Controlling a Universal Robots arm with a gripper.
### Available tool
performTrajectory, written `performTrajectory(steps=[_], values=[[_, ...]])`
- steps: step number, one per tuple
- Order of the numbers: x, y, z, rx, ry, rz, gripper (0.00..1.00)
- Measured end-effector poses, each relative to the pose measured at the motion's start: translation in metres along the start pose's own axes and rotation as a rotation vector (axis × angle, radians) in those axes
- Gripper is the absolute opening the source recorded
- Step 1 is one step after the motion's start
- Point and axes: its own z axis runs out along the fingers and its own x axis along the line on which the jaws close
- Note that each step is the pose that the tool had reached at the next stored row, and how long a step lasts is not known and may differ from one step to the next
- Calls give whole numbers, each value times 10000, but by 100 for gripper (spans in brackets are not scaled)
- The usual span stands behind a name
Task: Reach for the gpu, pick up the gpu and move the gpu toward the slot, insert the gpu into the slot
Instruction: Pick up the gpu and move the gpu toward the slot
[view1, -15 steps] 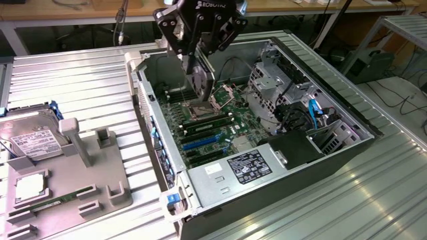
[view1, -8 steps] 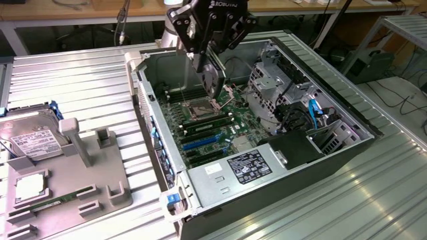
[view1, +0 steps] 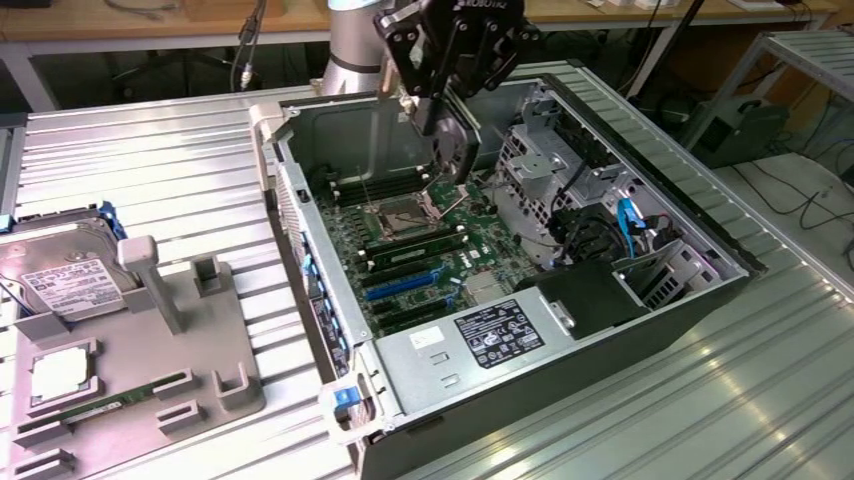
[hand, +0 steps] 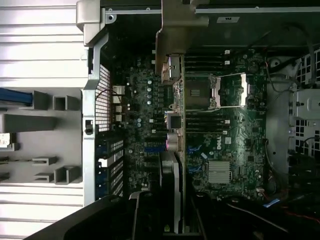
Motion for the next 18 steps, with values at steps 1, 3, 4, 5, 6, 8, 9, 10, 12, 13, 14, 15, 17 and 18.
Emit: performTrajectory(steps=[1,3,4,5,6,8,9,10,12,13,14,15,17,18], values=[[-39,8,-1,0,-2,0,28],[-97,17,-4,2,-24,-2,28],[-117,18,-5,2,-53,-3,28],[-139,18,-4,1,-150,-9,28],[-151,18,-3,1,-209,-13,28],[-169,19,-2,2,-305,-19,28],[-179,19,-2,4,-345,-20,28],[-192,20,-2,6,-365,-22,28],[-227,26,0,4,-370,-22,28],[-249,30,-1,5,-369,-22,28],[-270,34,-1,5,-369,-21,28],[-296,40,-1,4,-370,-21,28],[-350,49,-2,4,-370,-22,28],[-393,57,-3,4,-370,-22,28]])
